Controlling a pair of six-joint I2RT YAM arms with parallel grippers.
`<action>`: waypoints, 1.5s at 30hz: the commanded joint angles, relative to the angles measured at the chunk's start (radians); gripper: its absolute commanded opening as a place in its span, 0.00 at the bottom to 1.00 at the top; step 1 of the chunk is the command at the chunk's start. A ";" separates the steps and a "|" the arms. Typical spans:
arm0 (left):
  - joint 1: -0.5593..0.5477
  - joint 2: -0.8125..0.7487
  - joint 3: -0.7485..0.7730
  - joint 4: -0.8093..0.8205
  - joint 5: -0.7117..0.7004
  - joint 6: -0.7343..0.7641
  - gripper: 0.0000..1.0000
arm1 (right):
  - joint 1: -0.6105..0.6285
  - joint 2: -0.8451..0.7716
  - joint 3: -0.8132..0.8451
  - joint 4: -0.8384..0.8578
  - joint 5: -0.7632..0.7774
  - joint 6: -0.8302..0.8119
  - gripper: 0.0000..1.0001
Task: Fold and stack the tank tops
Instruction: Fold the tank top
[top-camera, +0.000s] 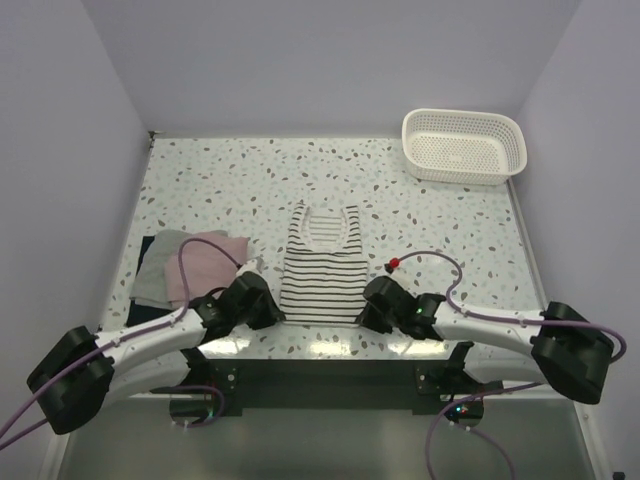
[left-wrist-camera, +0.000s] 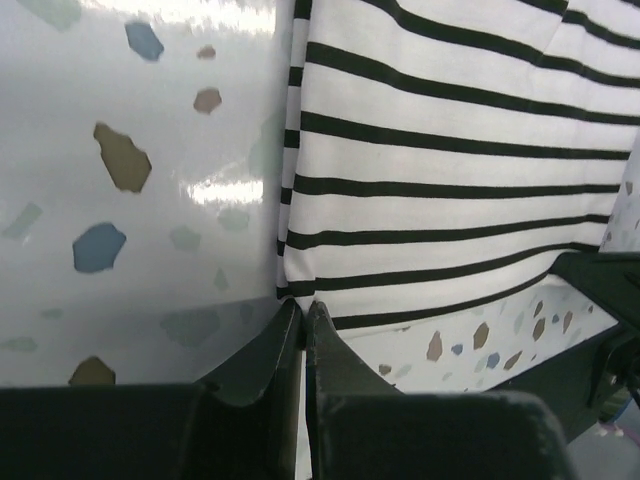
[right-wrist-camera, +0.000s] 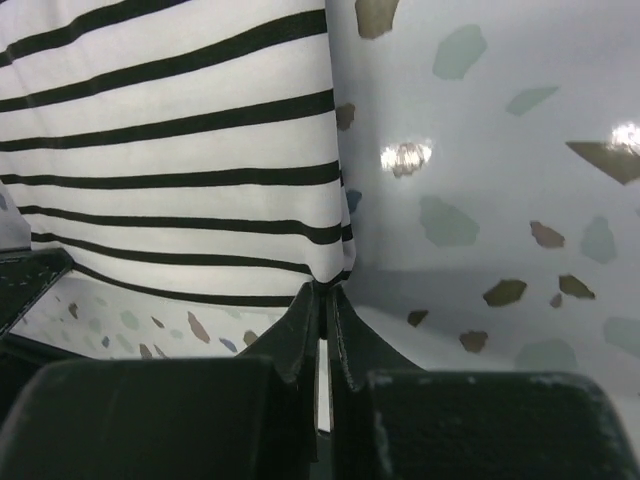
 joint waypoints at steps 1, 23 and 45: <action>-0.044 -0.074 -0.012 -0.238 -0.018 0.011 0.00 | 0.050 -0.096 0.040 -0.205 0.062 -0.089 0.00; -0.133 -0.100 0.576 -0.453 -0.272 0.051 0.00 | 0.177 -0.170 0.505 -0.634 0.399 -0.228 0.00; 0.327 0.722 0.958 0.162 0.027 0.313 0.38 | -0.535 0.484 0.859 -0.219 -0.004 -0.653 0.36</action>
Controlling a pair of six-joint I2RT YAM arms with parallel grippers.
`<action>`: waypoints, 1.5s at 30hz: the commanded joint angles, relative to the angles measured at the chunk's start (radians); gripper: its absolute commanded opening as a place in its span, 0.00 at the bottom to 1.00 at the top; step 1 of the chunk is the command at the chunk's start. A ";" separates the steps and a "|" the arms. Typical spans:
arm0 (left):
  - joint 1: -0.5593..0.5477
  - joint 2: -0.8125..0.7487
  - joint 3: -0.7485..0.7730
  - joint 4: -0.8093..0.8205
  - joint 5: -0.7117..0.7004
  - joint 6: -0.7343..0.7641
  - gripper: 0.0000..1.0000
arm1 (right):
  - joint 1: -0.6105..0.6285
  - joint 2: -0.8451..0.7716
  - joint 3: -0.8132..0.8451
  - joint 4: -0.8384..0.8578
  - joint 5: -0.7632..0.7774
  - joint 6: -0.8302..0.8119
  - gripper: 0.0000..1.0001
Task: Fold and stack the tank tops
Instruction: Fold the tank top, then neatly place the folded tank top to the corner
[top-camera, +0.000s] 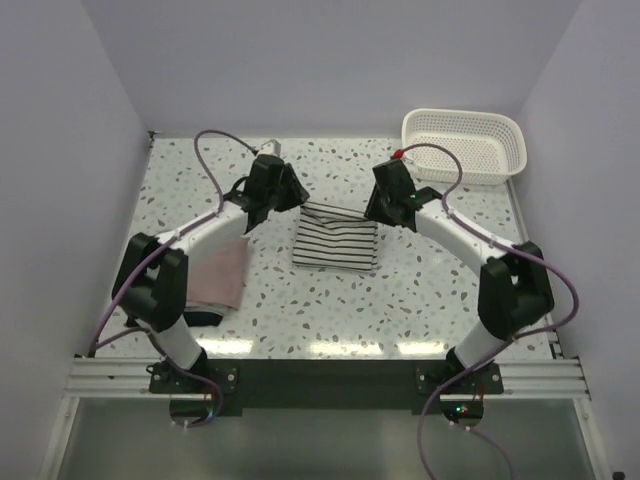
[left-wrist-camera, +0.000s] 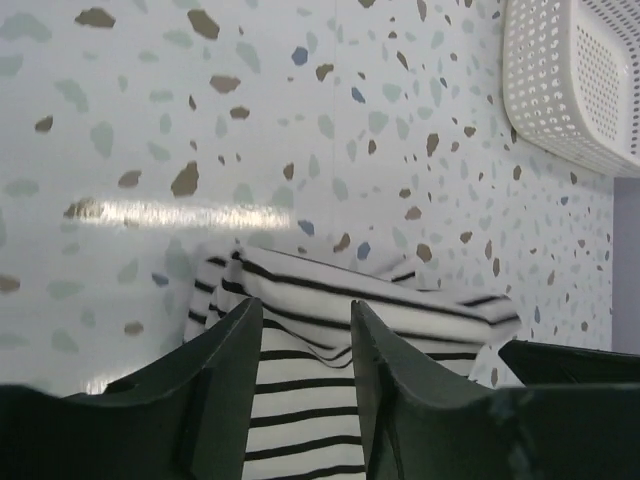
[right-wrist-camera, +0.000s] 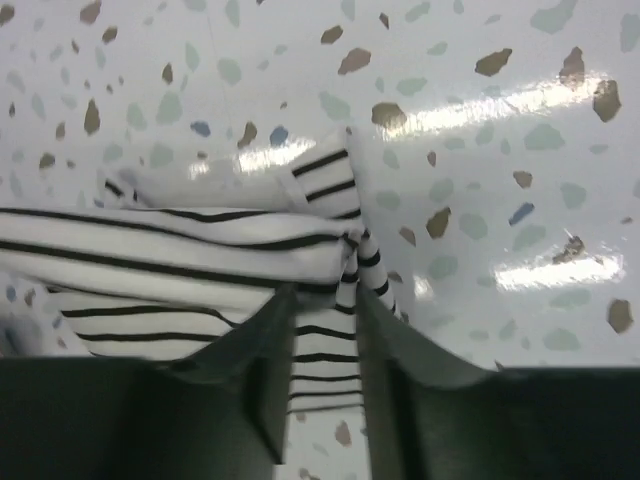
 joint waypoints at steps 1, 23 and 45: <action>0.055 0.130 0.084 0.252 0.091 0.086 0.48 | -0.056 0.132 0.095 0.071 -0.057 -0.091 0.45; 0.058 -0.372 -0.400 0.150 -0.020 -0.170 0.48 | 0.269 0.154 -0.038 0.192 0.121 -0.401 0.66; 0.067 -0.598 -0.476 0.015 0.021 -0.109 0.49 | 0.390 0.226 -0.105 0.286 0.109 -0.788 0.73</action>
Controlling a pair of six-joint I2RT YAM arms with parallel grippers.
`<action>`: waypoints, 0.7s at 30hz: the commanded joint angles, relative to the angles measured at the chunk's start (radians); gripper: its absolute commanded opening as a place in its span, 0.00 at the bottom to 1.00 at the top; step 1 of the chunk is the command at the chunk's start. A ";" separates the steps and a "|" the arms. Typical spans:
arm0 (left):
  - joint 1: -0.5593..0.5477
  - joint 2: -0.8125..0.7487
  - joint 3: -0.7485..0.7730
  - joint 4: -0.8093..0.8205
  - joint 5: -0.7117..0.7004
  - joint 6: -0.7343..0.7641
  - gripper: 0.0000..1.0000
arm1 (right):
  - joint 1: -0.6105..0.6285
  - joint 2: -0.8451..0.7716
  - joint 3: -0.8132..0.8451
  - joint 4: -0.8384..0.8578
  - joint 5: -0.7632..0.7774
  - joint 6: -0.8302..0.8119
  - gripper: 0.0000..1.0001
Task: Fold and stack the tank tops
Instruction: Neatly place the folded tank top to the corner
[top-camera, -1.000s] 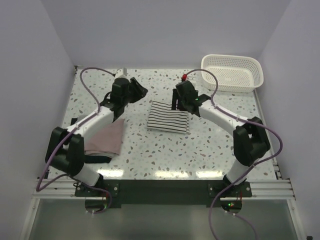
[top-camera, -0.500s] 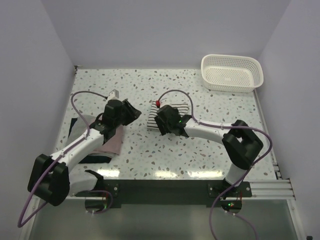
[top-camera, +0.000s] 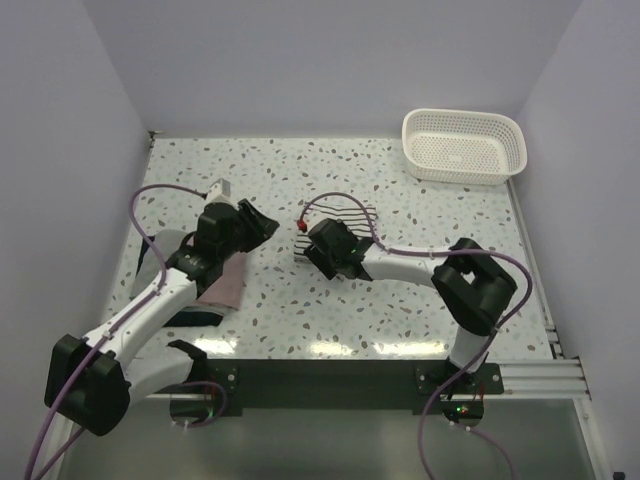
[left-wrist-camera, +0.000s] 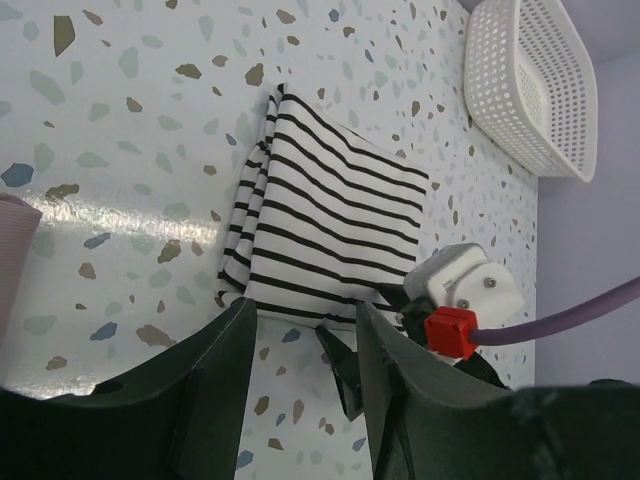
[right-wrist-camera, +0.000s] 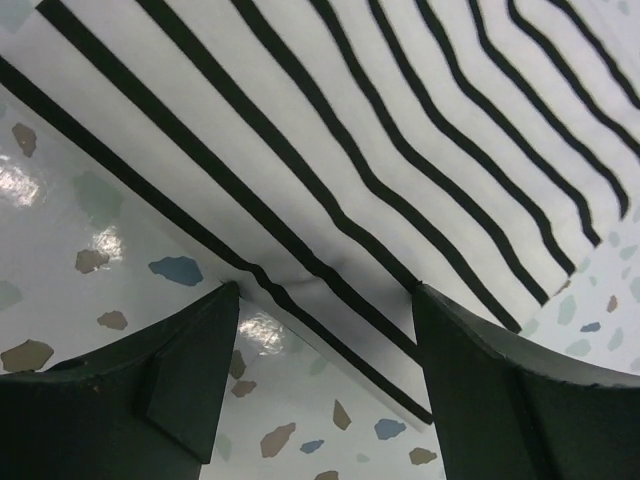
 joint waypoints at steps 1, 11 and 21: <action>0.008 -0.030 -0.001 -0.019 0.013 0.025 0.50 | 0.000 0.035 0.043 0.001 -0.087 -0.051 0.73; 0.025 -0.059 0.003 -0.070 -0.007 0.013 0.50 | -0.005 0.093 0.135 -0.094 -0.402 0.169 0.73; 0.060 -0.099 0.052 -0.168 -0.070 -0.004 0.54 | -0.004 0.201 0.157 0.212 -0.553 0.970 0.74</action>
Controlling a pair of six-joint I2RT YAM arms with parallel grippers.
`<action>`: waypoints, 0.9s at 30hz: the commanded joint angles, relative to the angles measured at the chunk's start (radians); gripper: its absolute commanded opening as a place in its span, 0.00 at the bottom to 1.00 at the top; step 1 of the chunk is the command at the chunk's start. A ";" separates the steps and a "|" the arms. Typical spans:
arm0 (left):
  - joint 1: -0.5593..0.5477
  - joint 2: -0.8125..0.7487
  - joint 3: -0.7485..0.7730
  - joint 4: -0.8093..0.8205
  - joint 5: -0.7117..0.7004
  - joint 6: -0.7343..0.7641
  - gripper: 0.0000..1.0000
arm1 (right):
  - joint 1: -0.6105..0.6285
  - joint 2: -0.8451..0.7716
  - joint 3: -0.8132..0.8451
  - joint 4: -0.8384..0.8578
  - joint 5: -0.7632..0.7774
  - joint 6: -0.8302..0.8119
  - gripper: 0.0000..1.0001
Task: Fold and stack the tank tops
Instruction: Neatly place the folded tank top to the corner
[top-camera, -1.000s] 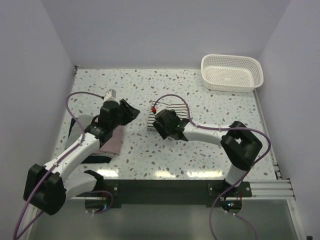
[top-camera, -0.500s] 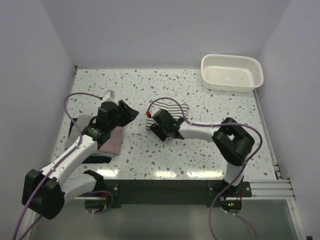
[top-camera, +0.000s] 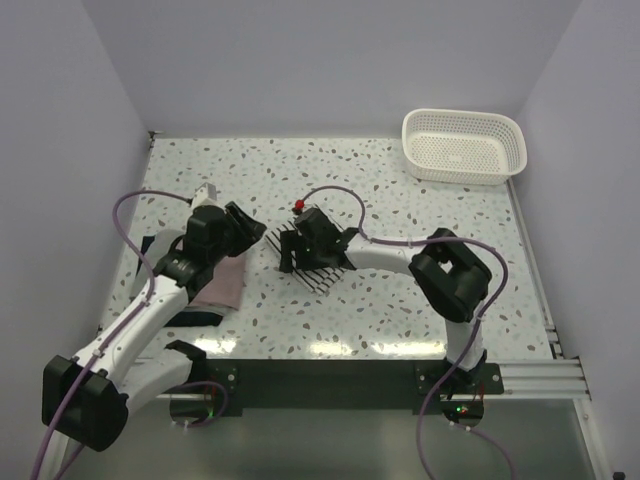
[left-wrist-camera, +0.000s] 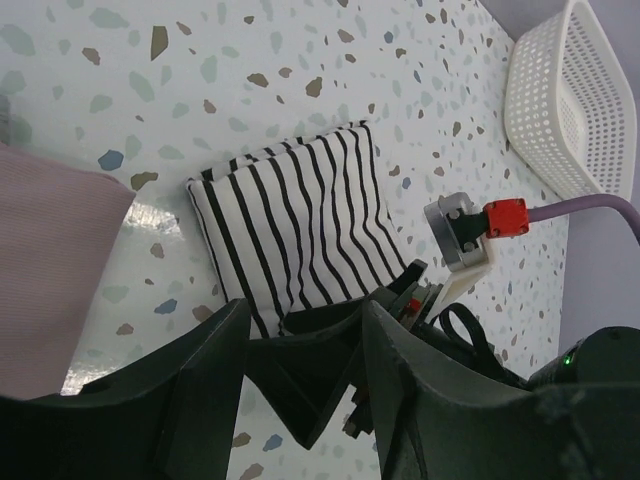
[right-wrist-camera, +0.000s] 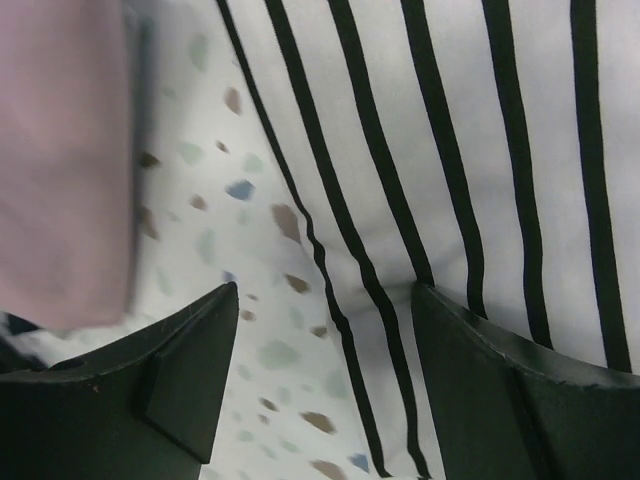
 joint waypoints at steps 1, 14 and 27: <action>0.017 -0.012 0.054 -0.040 -0.030 0.000 0.54 | 0.004 0.044 -0.017 0.218 -0.105 0.371 0.74; 0.048 0.080 0.020 -0.031 0.059 -0.017 0.54 | 0.003 -0.229 -0.006 -0.033 0.296 0.223 0.75; 0.048 0.355 -0.110 0.265 0.198 -0.040 0.60 | -0.048 -0.127 -0.092 -0.176 0.451 0.013 0.50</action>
